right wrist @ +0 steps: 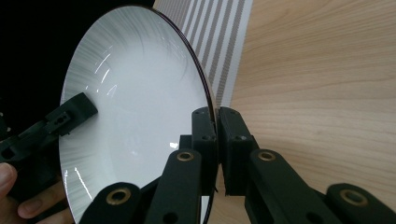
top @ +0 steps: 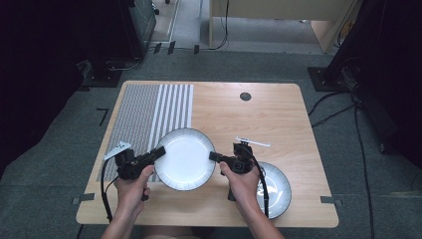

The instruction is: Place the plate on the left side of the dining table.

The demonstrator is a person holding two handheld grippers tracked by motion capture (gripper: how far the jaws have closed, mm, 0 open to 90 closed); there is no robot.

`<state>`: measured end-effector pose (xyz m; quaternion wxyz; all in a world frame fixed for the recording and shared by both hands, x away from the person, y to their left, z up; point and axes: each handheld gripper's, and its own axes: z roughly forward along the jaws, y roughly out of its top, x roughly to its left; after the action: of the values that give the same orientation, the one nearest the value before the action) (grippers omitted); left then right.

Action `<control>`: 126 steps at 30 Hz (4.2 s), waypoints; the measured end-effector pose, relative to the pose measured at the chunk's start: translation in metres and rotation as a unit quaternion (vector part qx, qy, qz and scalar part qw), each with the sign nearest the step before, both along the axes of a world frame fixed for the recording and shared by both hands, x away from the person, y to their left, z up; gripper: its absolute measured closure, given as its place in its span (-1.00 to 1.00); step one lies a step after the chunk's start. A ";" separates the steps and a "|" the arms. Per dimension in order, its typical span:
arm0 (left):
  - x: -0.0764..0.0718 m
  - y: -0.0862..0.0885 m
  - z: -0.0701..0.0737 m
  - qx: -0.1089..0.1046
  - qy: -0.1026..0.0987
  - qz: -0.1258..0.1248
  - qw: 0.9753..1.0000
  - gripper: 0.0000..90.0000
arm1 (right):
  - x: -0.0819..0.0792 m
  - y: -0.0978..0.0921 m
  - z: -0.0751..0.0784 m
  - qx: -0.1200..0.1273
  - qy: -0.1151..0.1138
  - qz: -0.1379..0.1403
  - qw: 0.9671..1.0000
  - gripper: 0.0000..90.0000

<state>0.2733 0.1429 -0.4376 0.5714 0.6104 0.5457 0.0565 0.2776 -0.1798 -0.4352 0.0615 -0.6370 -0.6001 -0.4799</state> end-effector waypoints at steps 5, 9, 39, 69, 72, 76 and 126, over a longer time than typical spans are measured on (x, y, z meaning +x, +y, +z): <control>0.007 0.018 -0.001 -0.005 -0.001 0.018 1.000 0.87 | 0.013 0.020 0.000 0.000 0.001 0.008 1.000 0.92; 0.014 0.031 -0.005 -0.008 0.004 0.028 1.000 0.87 | 0.024 0.035 -0.001 -0.003 0.008 0.012 1.000 0.92; 0.079 0.093 -0.031 -0.017 0.038 0.073 0.996 0.86 | 0.107 0.105 -0.020 -0.021 0.033 0.026 0.999 0.93; 0.147 0.112 -0.064 -0.016 0.092 0.095 0.991 0.84 | 0.167 0.137 -0.048 -0.041 0.054 -0.014 0.998 0.92; 0.153 0.113 -0.067 -0.016 0.101 0.095 0.990 0.83 | 0.172 0.139 -0.050 -0.047 0.054 -0.019 0.997 0.92; 0.160 0.113 -0.071 -0.013 0.101 0.109 0.989 0.81 | 0.178 0.143 -0.051 -0.051 0.049 -0.022 0.997 0.92; 0.148 0.100 -0.037 0.098 0.040 0.094 0.990 -0.68 | 0.175 0.119 -0.033 -0.110 -0.063 -0.034 0.991 -0.11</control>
<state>0.4217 0.2424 -0.4751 0.4783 0.6117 0.6148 0.1384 0.4524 -0.0605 -0.4684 -0.0636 -0.6286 -0.6298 -0.4518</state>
